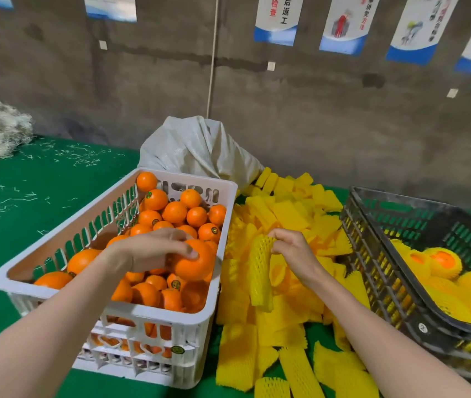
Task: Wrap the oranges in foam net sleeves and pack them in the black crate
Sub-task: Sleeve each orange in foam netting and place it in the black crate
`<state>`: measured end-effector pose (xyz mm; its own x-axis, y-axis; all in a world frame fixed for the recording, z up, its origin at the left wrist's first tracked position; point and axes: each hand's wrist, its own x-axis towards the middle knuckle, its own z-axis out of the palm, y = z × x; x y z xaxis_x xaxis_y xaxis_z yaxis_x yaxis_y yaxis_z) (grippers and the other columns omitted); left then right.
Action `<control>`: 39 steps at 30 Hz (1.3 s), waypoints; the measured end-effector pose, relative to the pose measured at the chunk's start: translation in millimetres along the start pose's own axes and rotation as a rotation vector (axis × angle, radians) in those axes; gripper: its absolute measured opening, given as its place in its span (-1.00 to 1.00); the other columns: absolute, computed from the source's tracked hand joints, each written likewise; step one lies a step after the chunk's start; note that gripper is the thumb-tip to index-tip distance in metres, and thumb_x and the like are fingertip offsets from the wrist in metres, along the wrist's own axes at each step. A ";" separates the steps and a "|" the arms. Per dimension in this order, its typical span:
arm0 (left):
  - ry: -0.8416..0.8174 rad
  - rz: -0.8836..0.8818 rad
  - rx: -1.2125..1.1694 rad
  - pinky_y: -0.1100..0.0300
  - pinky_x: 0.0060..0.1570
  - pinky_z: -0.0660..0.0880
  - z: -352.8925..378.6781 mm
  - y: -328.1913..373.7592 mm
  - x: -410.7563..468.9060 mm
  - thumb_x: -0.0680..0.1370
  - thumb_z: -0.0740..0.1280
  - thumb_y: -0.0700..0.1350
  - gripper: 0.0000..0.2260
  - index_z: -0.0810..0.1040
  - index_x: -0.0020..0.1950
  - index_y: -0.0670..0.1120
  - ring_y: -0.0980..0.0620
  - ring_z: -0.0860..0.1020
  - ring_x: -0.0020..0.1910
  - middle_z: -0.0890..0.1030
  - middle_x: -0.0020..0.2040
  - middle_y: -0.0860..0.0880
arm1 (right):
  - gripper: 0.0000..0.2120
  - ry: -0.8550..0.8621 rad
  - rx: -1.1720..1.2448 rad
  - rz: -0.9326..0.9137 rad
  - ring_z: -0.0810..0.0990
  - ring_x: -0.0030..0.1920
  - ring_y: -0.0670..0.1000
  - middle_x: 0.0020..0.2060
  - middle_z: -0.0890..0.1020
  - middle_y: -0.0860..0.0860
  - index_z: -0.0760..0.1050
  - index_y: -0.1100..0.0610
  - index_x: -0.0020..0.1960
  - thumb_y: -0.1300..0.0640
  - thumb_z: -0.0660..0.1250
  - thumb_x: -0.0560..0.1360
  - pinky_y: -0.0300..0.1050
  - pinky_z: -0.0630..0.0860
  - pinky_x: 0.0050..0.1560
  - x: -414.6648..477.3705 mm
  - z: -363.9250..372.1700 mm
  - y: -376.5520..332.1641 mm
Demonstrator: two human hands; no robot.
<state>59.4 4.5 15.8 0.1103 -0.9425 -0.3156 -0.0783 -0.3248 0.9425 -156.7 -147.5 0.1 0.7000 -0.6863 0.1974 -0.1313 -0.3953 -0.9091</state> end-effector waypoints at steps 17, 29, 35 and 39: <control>0.123 0.255 -0.879 -0.09 -0.06 0.56 104.1 35.5 32.3 0.25 0.48 -0.11 -0.41 0.47 0.28 -0.04 -0.19 0.61 -0.04 0.54 0.21 -0.24 | -0.69 -0.227 0.267 -0.055 0.48 -0.33 -0.25 -0.41 0.55 -0.19 0.42 0.12 -0.14 0.44 0.01 0.51 -0.37 0.39 -0.23 -35.5 -18.4 -30.8; 0.373 0.366 -0.680 0.03 -0.05 0.59 160.9 26.8 41.7 0.53 0.35 -0.11 -0.76 0.55 0.17 0.11 -0.10 0.60 0.10 0.59 0.15 -0.10 | -0.77 0.156 -0.024 -0.182 0.44 -0.39 -0.26 -0.42 0.46 -0.17 0.42 0.07 -0.15 0.33 0.12 0.56 -0.43 0.30 -0.36 -46.8 -17.8 -23.1; 0.074 0.401 -0.695 0.12 -0.14 0.58 160.8 17.9 42.0 0.22 0.59 0.05 -0.43 0.55 0.20 0.05 -0.03 0.64 0.02 0.62 0.10 -0.09 | -0.75 0.318 -0.041 -0.103 0.36 -0.39 -0.15 -0.40 0.41 -0.10 0.38 -0.03 -0.14 0.28 0.10 0.60 -0.27 0.28 -0.42 -47.4 -36.5 -15.6; 0.076 0.433 -0.596 0.13 -0.10 0.57 160.2 16.2 45.3 0.04 0.68 -0.07 -0.19 0.49 0.26 0.06 -0.06 0.61 0.08 0.55 0.19 -0.10 | -0.81 0.363 -0.029 -0.110 0.41 -0.30 -0.11 -0.33 0.45 -0.09 0.39 0.03 -0.10 0.26 0.13 0.60 -0.21 0.36 -0.32 -51.2 -37.9 -11.7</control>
<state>-95.7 -56.2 -0.8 0.2616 -0.9613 0.0863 0.4185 0.1935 0.8874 -217.6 -130.9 14.5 0.4177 -0.8081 0.4154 -0.0921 -0.4925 -0.8654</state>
